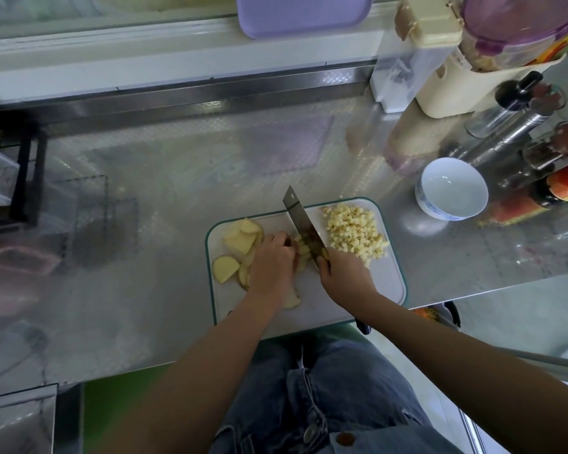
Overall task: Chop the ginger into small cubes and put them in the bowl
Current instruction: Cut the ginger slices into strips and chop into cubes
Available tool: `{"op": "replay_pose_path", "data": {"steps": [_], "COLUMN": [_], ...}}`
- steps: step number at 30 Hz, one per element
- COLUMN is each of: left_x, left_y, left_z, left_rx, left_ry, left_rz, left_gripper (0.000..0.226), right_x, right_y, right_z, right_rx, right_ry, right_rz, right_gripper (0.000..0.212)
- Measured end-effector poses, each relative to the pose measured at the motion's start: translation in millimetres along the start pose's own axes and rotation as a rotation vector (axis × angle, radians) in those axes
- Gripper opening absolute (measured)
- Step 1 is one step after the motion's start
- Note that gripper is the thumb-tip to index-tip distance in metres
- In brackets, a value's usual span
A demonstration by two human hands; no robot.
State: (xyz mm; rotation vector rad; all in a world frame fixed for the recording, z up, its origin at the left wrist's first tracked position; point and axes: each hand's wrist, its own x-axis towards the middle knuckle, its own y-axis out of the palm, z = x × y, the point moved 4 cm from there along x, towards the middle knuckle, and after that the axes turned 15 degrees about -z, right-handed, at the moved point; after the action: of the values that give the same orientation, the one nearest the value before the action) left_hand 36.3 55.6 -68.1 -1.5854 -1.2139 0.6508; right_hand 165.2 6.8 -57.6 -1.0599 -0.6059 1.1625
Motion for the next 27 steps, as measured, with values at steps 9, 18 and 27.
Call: {"op": "replay_pose_path", "data": {"steps": [9,18,27], "left_x": [-4,-6,-12], "left_y": [-5,-3,-5], "left_z": [9,2,2], "left_rx": [-0.022,-0.059,-0.06], "left_ry": [0.127,0.004,-0.023], "left_rz": [0.092,0.042,-0.011], "left_gripper": [0.047,0.05,0.046], "right_x": [4,8,7], "right_y": [-5,-22,-25], "right_z": [0,-4,8], "right_rx": [0.0,0.081,0.015], "right_ry": [-0.029,0.02,-0.057], "right_rz": [0.026,0.015,0.095], "right_gripper": [0.026,0.037,0.033]}}
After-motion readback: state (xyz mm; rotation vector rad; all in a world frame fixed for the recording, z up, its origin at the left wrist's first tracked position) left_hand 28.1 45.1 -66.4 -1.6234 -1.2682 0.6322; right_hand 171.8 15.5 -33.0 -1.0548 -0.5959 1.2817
